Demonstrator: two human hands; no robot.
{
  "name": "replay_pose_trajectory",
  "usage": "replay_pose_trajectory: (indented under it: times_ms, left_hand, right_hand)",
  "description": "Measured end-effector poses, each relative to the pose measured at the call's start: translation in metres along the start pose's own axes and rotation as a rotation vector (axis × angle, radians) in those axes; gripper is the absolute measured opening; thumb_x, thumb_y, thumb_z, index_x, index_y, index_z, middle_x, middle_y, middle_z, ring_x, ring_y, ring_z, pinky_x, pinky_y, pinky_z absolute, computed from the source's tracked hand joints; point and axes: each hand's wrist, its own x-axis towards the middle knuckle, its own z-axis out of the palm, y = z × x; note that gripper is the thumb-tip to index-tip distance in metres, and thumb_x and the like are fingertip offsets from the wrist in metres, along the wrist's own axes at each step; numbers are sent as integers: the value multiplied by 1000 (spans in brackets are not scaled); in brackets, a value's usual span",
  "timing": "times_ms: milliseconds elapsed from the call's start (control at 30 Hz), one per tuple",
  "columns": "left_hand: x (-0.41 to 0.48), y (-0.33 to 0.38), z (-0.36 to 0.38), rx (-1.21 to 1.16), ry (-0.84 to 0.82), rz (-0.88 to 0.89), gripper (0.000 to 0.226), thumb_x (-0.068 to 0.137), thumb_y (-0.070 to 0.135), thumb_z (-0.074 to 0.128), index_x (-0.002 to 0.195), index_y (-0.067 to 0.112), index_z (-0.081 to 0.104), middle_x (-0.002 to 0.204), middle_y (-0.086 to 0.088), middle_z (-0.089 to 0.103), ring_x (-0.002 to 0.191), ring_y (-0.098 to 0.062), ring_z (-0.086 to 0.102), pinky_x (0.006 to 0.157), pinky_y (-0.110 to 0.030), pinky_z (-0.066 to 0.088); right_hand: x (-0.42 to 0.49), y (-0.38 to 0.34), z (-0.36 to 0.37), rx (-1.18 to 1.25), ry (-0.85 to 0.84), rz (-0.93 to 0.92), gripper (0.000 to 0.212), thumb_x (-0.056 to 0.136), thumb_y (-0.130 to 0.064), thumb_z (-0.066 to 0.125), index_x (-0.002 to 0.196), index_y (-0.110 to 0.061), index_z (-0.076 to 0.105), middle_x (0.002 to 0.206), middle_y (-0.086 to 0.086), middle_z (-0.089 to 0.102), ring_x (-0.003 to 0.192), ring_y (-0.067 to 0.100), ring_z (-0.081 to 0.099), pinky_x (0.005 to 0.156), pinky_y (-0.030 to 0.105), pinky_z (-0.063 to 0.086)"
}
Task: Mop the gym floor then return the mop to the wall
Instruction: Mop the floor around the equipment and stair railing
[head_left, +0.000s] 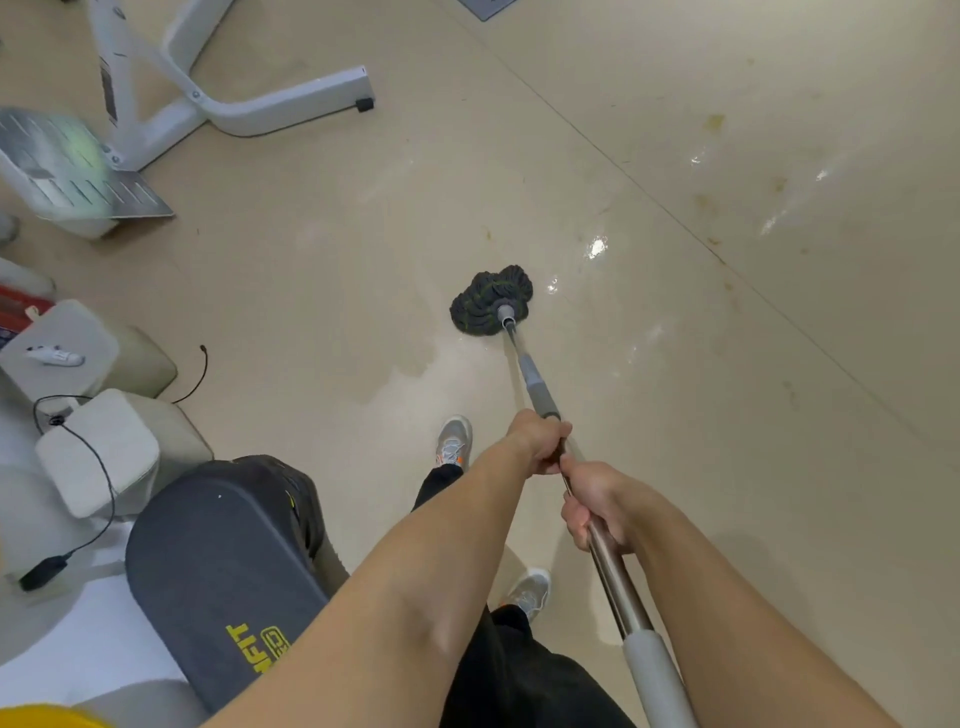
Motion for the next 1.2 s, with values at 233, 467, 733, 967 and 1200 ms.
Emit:
replay_pose_trajectory:
  times_ms: [233, 467, 733, 967, 1200]
  left_hand:
    - [97, 158, -72, -40, 88, 81, 31, 89, 21, 64, 114, 1, 62, 107, -19, 73, 75, -25, 66, 40, -23, 51]
    - [171, 284, -140, 16, 149, 137, 29, 90, 19, 67, 111, 0, 61, 98, -15, 71, 74, -27, 65, 49, -31, 56]
    - [165, 266, -155, 27, 126, 112, 31, 92, 22, 64, 114, 2, 59, 102, -17, 71, 71, -25, 65, 47, -29, 56]
    - [103, 166, -136, -12, 87, 37, 24, 93, 22, 62, 105, 2, 56, 92, -18, 67, 58, -26, 61, 44, -28, 51]
    - [5, 17, -102, -5, -3, -56, 29, 96, 21, 59, 114, 0, 54, 99, -14, 62, 58, -22, 61, 39, -23, 51]
  right_hand:
    - [52, -195, 4, -149, 52, -124, 67, 104, -42, 20, 80, 6, 59, 43, 14, 45, 36, 22, 42, 45, 28, 40]
    - [116, -345, 14, -181, 60, -134, 71, 96, -54, 22, 67, -2, 59, 46, 10, 46, 43, 17, 32, 53, 31, 32]
    - [101, -333, 34, -212, 56, -173, 71, 102, -50, 21, 68, 2, 56, 43, 13, 45, 40, 23, 38, 48, 30, 36]
    - [62, -222, 46, -381, 34, -147, 74, 103, -51, 17, 75, 4, 59, 48, 18, 52, 44, 26, 48, 66, 37, 50]
    - [5, -54, 70, -507, -54, -120, 51, 104, -14, 22, 103, -9, 73, 41, 14, 54, 42, 24, 51, 91, 45, 55]
